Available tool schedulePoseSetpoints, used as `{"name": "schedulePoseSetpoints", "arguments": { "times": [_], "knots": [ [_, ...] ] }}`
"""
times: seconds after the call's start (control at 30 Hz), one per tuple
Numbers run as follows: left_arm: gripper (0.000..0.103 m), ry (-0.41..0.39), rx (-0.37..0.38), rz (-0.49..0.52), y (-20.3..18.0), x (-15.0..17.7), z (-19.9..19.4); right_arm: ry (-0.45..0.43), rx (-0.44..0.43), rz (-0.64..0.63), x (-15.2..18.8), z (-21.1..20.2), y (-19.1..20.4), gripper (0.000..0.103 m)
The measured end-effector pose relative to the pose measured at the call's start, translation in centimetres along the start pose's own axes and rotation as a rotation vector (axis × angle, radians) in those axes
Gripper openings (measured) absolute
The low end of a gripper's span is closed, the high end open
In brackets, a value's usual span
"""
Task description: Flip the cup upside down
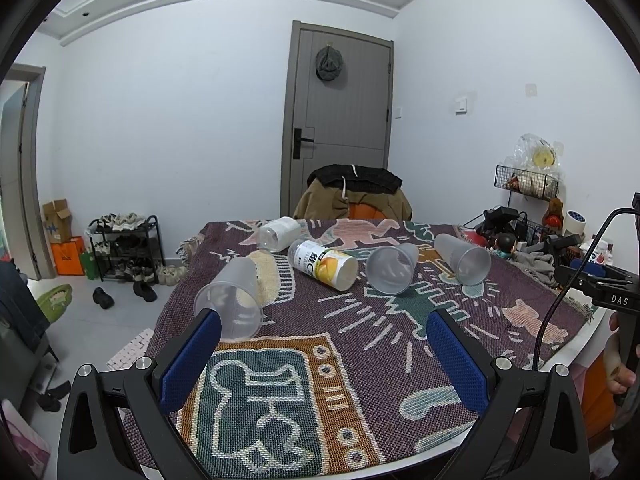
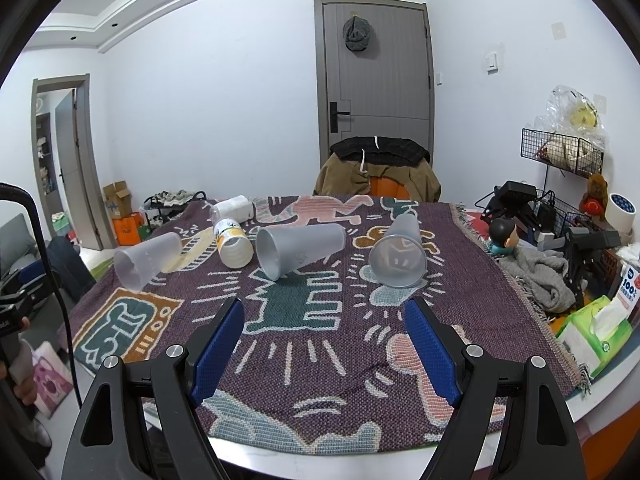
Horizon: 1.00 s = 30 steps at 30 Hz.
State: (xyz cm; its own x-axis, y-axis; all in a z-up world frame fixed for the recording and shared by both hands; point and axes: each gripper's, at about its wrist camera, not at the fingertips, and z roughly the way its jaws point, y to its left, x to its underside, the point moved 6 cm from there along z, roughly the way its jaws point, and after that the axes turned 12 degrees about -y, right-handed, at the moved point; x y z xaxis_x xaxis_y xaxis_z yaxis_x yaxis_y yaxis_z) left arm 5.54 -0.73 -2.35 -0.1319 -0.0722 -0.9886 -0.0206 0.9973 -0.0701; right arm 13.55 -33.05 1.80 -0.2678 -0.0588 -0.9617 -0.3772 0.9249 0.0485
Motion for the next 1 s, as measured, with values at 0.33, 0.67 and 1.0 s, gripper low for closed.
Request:
{"name": "schedulePoseSetpoints", "arguments": {
  "times": [0.33,0.67,1.0],
  "knots": [
    [0.103,-0.001,0.0,0.0,0.01,0.12,-0.01,-0.001,0.001,0.0,-0.03,-0.02,0.0,0.082],
    [0.103,-0.001,0.001,0.0,0.07,0.23,-0.08,-0.002,0.003,0.0,-0.04,-0.01,-0.11,0.082],
    [0.103,0.001,0.008,0.012,-0.16,-0.07,0.5,-0.008,0.011,0.011,-0.02,0.05,-0.81,0.082]
  ]
}}
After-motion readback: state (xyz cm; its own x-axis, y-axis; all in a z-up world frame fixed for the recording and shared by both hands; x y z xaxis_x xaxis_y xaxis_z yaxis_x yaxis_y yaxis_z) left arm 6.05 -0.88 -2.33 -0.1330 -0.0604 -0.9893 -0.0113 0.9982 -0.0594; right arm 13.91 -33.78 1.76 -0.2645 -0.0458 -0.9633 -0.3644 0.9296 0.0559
